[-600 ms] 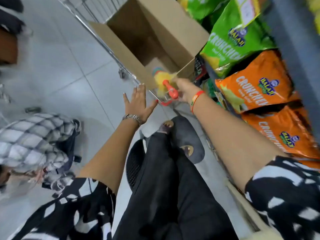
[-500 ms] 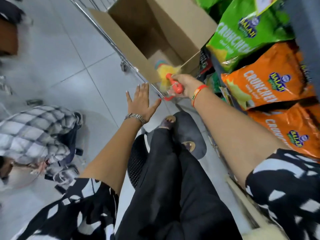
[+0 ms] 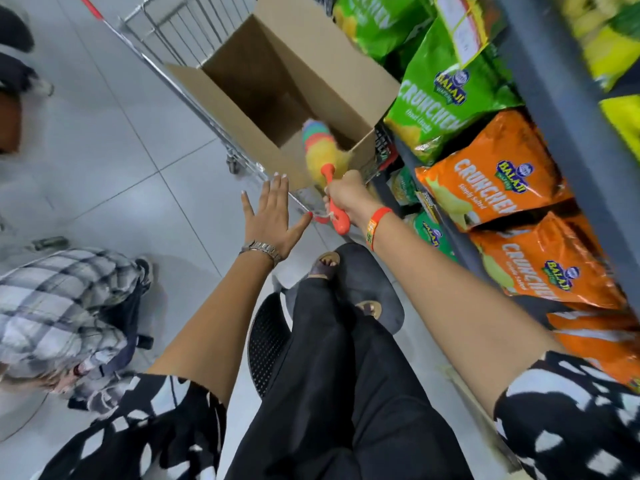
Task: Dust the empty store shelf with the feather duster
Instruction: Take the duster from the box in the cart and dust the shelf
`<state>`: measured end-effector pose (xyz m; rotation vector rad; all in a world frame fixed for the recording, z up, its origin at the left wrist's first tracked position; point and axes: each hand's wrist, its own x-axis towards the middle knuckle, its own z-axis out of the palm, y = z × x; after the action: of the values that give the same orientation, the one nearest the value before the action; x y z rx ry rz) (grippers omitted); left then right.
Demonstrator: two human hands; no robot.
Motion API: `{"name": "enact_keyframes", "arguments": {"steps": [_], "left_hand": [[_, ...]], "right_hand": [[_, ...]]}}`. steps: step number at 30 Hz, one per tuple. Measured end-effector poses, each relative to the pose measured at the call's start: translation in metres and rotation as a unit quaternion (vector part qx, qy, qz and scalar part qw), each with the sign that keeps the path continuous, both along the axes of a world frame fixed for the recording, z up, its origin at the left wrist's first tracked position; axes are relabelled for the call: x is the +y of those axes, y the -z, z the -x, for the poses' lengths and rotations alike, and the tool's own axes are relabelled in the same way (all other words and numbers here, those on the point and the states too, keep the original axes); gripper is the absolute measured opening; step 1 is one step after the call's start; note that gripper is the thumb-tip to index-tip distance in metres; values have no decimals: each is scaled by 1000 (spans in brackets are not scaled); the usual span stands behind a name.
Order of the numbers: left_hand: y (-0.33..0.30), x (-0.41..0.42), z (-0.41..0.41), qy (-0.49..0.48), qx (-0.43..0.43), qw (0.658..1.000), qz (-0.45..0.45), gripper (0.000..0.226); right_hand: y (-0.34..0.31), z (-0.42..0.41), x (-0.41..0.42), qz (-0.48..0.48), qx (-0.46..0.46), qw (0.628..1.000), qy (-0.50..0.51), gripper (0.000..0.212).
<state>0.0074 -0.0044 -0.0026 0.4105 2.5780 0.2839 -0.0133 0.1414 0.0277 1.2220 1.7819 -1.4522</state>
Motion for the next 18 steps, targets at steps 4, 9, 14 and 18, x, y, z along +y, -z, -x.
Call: {"name": "enact_keyframes", "arguments": {"steps": [4,9,14,18], "left_hand": [[-25,4,11,-9,27,999,-15,88],[-71,14,37,-17,94,994,-55,94],[-127,24,54,-25,184,974,-129,88],[-175,35,60,-25,253,949,-189,85]], "right_hand": [[-32,-3,5,-84,30,993,-73,11],[-111,-8,10,-125,109,978,-125,17],[-201,-36,12,-162,217,948,-165,17],[-272,-73,12,-177,339,915,-127,15]]}}
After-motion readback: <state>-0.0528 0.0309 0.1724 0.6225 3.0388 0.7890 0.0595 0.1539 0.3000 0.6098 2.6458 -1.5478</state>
